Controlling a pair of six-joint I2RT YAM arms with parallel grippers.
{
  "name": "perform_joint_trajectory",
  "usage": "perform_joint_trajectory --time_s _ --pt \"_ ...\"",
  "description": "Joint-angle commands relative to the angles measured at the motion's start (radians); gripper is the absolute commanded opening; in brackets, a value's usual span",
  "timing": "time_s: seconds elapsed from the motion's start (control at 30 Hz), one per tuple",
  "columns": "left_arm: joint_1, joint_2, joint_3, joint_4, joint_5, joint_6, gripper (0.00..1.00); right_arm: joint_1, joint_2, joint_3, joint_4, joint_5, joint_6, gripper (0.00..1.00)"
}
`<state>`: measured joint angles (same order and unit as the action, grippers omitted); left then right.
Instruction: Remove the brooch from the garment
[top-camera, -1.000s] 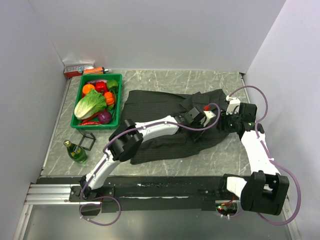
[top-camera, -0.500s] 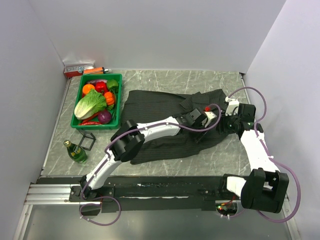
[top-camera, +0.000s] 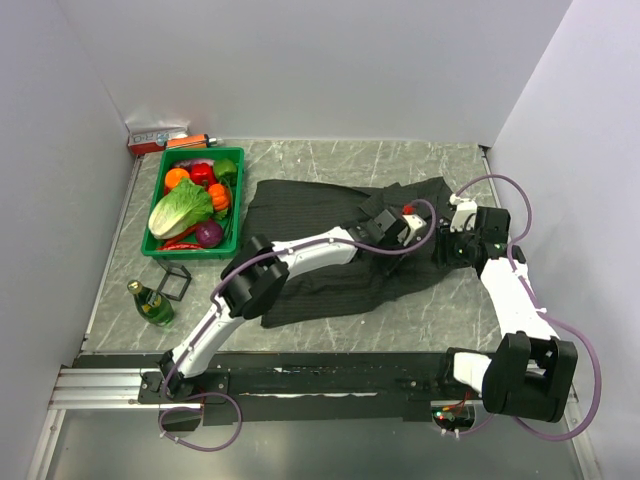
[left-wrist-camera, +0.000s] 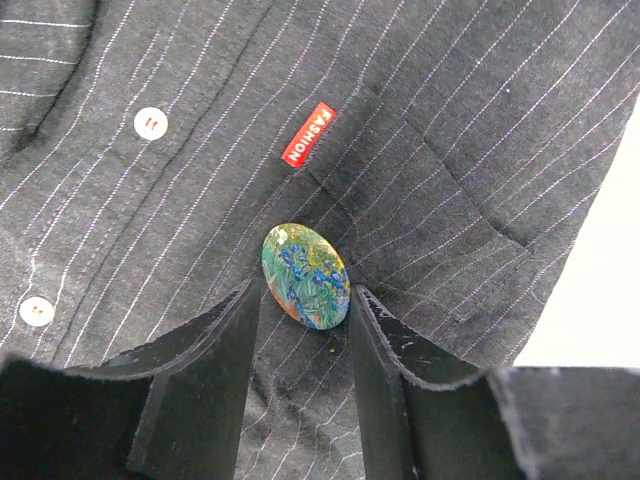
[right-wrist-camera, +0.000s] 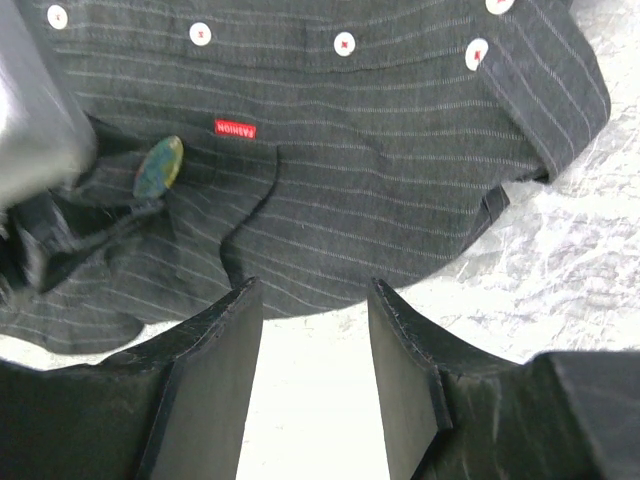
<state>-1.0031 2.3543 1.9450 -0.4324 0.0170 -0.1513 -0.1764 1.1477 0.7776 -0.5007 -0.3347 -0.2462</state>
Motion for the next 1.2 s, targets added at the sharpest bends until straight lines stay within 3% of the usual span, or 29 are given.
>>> perform_joint_trajectory --time_s 0.0,0.2,0.43,0.83,1.0,1.17 --pt "0.026 -0.070 0.019 -0.003 0.052 -0.034 0.45 0.003 0.006 -0.006 0.018 -0.010 0.010 0.53" --pt "0.037 -0.035 0.019 -0.003 0.133 -0.116 0.39 0.002 0.011 0.015 -0.028 0.008 -0.008 0.53" --pt "0.069 -0.084 -0.049 0.017 0.190 -0.247 0.48 0.005 0.024 0.029 -0.052 0.013 -0.002 0.53" --pt "0.132 -0.070 -0.028 0.023 0.175 -0.249 0.43 0.029 0.095 0.098 -0.088 0.002 -0.002 0.53" --pt "0.139 -0.075 -0.017 0.030 0.228 -0.217 0.41 0.060 0.081 0.075 -0.061 -0.220 -0.132 0.52" --pt "0.146 -0.053 -0.023 0.046 0.288 -0.235 0.41 0.101 0.093 0.042 0.037 -0.421 -0.415 0.49"
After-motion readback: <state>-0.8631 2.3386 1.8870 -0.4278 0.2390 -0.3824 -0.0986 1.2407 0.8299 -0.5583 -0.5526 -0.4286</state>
